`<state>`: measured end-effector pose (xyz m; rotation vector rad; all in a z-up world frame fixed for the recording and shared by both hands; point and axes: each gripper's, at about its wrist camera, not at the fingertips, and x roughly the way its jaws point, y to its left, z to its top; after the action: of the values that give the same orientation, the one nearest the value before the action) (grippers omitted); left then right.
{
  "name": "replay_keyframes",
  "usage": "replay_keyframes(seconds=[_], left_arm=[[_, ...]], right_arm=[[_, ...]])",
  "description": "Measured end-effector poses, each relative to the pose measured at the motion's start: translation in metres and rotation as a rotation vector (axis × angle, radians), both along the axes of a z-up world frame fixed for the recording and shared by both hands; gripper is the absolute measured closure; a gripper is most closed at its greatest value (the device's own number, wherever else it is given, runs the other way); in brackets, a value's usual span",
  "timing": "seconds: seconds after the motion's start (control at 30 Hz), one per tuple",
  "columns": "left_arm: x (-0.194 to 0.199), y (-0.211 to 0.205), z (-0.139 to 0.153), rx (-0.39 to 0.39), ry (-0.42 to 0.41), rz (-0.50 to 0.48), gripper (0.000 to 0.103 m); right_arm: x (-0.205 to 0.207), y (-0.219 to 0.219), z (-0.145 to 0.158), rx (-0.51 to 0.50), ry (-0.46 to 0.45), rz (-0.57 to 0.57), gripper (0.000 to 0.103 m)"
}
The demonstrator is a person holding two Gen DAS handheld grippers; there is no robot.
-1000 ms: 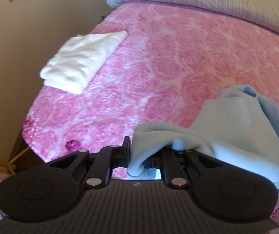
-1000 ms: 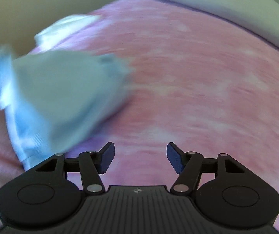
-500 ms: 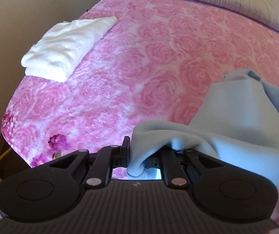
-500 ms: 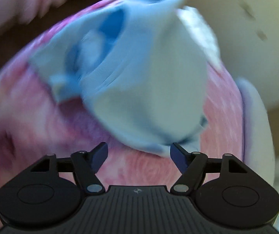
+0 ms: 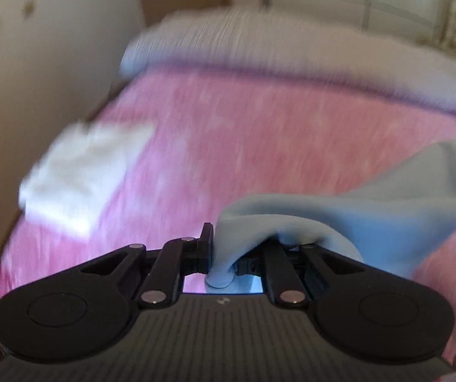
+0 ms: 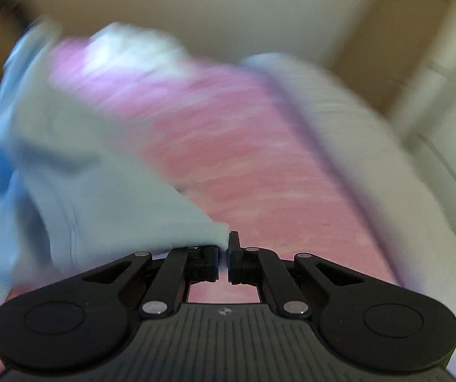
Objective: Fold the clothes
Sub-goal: 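Grasp the sweatshirt with the left gripper and lift it up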
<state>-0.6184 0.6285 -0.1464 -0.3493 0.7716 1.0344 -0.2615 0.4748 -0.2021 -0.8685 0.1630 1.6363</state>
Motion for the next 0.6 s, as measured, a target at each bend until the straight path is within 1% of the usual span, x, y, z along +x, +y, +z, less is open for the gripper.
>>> replay_keyframes(seconds=[0.07, 0.2, 0.3, 0.4, 0.47, 0.53, 0.6], left_arm=[[0.019, 0.010, 0.038, 0.087, -0.036, -0.064, 0.095], [0.052, 0.024, 0.101, 0.217, -0.107, -0.170, 0.095], [0.074, 0.027, 0.131, 0.265, -0.154, -0.236, 0.095], [0.093, 0.021, 0.139, 0.281, -0.181, -0.290, 0.095], [0.099, 0.016, 0.135, 0.256, -0.210, -0.306, 0.095], [0.102, 0.008, 0.127, 0.220, -0.230, -0.319, 0.095], [0.103, -0.005, 0.118, 0.182, -0.241, -0.333, 0.095]], right_arm=[[0.018, -0.006, 0.042, 0.104, 0.032, -0.122, 0.102], [0.055, -0.015, 0.126, 0.286, 0.070, -0.335, 0.102], [0.077, -0.036, 0.183, 0.395, 0.075, -0.428, 0.102], [0.086, -0.060, 0.222, 0.464, 0.041, -0.463, 0.102], [0.087, -0.081, 0.238, 0.489, 0.013, -0.481, 0.102], [0.088, -0.103, 0.248, 0.489, -0.003, -0.504, 0.102], [0.088, -0.120, 0.247, 0.474, -0.010, -0.527, 0.102]])
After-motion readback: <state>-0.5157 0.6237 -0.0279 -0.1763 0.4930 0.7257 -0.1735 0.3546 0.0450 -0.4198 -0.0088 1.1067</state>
